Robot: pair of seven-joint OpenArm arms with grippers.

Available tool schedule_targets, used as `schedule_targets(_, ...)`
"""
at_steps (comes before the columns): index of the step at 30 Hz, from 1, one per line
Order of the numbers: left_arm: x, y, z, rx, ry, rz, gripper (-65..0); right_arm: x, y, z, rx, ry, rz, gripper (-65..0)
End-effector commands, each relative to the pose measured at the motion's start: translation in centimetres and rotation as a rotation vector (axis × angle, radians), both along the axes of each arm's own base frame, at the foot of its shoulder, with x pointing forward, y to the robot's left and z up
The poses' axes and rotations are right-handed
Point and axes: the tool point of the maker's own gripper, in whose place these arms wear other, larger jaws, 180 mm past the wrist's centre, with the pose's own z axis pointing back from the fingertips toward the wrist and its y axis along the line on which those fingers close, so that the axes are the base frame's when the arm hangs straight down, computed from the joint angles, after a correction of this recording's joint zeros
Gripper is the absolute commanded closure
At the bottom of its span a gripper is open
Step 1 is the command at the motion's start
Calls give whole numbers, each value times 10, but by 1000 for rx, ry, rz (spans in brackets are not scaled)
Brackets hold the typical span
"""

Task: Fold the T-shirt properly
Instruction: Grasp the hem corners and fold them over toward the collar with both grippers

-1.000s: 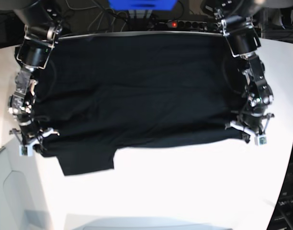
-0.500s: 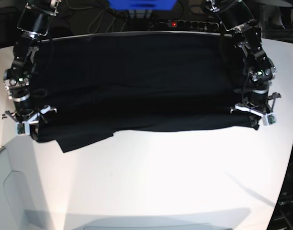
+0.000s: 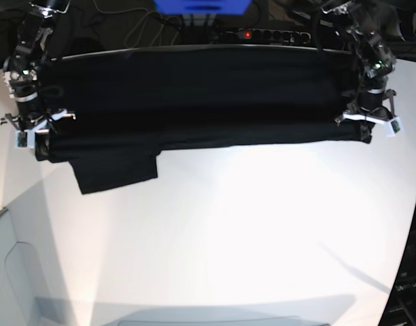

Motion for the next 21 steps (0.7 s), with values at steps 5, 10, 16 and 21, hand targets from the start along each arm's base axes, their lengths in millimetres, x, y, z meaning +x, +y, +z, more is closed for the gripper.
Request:
schedule_targets(5,-2,8,8,27,-27,8,0,-10,0,2,-7,-8,1,0)
schedule_targets(10,-7,9,2,21,-10,12,0,-14,1,-2,1,2,-5,0)
schedule_targets(16,-12,7,-3,12,10,11,0,-20,3,-8,-1,30,1,0)
schedule_targets(21,-19,5,-8,9,27,9,0,-22,0,-7,-6,31,-4,-105)
